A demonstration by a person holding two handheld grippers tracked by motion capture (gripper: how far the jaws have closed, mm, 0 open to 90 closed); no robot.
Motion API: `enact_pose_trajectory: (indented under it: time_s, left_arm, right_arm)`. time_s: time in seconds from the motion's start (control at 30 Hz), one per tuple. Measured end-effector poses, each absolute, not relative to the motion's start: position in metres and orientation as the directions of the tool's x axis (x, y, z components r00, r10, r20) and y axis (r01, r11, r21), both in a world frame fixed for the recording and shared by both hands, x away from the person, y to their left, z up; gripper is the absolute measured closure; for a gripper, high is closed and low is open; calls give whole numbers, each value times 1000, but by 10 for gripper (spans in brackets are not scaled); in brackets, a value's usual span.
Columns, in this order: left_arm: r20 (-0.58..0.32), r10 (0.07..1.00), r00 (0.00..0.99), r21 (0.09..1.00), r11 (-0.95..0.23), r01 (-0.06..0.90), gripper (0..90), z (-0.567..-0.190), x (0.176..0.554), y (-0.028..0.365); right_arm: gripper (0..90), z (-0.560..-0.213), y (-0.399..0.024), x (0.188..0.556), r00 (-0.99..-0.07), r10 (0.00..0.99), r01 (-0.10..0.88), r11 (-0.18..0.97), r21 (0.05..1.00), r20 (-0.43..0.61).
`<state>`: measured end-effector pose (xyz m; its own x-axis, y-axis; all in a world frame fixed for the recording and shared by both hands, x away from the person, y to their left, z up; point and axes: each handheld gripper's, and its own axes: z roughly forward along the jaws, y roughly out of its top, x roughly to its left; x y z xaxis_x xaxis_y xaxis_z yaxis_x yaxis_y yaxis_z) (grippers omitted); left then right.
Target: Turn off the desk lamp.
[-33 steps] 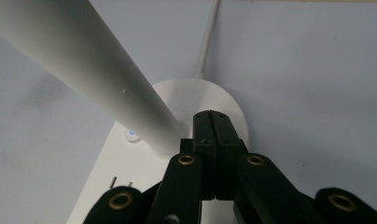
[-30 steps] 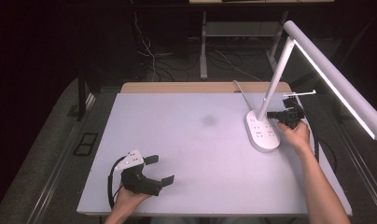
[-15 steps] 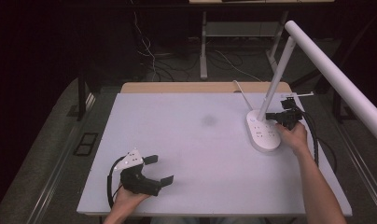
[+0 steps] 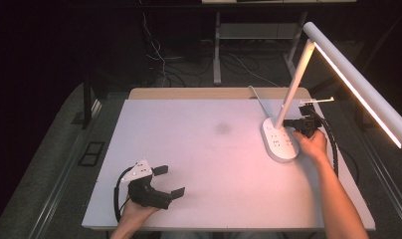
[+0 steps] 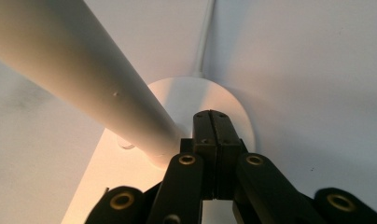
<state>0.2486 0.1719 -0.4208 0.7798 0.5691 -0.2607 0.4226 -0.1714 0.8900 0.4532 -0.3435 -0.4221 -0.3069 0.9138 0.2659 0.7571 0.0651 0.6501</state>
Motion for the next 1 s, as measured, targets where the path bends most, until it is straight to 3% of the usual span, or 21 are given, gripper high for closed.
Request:
enact_pose_trajectory:
  time_s: [1.0]
  left_arm:
    - [-261, 571, 778, 890, -170, 423, 0, -421, 248, 172]
  right_arm:
    - [900, -421, -340, 451, -299, 923, 756, 74, 650, 243]
